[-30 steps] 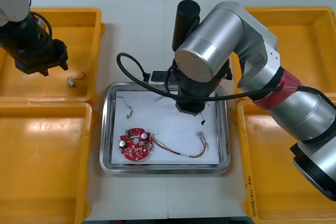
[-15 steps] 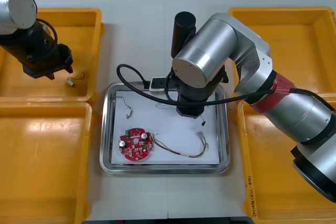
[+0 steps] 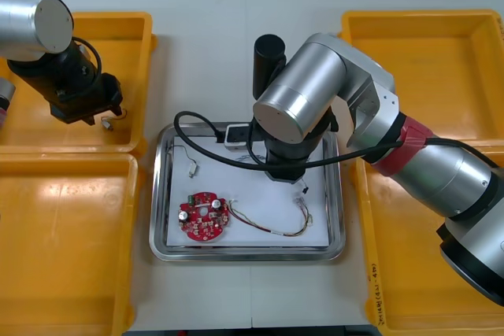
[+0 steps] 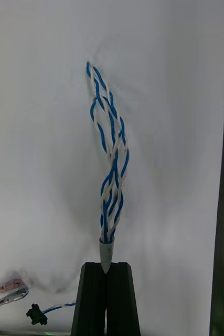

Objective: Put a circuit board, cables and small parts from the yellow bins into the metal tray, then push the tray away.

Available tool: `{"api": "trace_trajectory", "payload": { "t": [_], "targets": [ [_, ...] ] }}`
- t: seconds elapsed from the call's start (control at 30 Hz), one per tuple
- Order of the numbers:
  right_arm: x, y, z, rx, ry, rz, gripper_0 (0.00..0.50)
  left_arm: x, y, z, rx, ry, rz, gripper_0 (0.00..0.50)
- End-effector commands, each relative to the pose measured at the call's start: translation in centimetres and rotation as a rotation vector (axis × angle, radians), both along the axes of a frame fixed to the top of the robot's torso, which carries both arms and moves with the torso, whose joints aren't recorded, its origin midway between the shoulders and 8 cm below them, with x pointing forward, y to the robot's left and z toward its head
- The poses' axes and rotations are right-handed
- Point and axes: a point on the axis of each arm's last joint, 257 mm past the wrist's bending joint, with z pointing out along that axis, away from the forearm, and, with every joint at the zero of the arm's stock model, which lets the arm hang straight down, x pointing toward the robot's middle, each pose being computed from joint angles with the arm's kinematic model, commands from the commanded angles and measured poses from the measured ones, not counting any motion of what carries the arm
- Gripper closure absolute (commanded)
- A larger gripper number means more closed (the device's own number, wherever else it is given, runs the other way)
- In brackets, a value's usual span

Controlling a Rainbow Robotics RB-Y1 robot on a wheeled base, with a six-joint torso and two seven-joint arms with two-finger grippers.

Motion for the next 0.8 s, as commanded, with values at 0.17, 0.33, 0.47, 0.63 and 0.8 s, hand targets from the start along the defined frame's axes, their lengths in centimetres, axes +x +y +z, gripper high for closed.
{"api": "trace_trajectory", "payload": {
  "t": [0.17, 0.33, 0.47, 0.63, 0.8],
  "targets": [
    [0.0, 1.0, -0.3, -0.024, -0.019, 0.056, 0.500, -0.5, -0.5, -1.7, 0.011, 0.013, 0.020, 0.000],
    [-0.1, 0.9, -0.6, -0.030, -0.016, 0.054, 0.500, -0.6, -0.3, -2.4, 0.007, 0.014, 0.024, 0.000],
    [-0.2, 0.8, -1.0, -0.030, -0.006, 0.051, 0.500, -0.6, -0.2, -2.7, 0.006, 0.008, 0.026, 0.000],
    [-0.2, 0.8, -1.0, -0.030, -0.006, 0.051, 0.500, -0.4, 0.2, -3.3, 0.011, -0.008, 0.029, 0.000],
    [0.0, 1.0, -1.0, -0.022, -0.010, 0.056, 0.370, -0.3, 0.5, -4.0, 0.011, -0.018, 0.030, 0.000]
  ]
}}
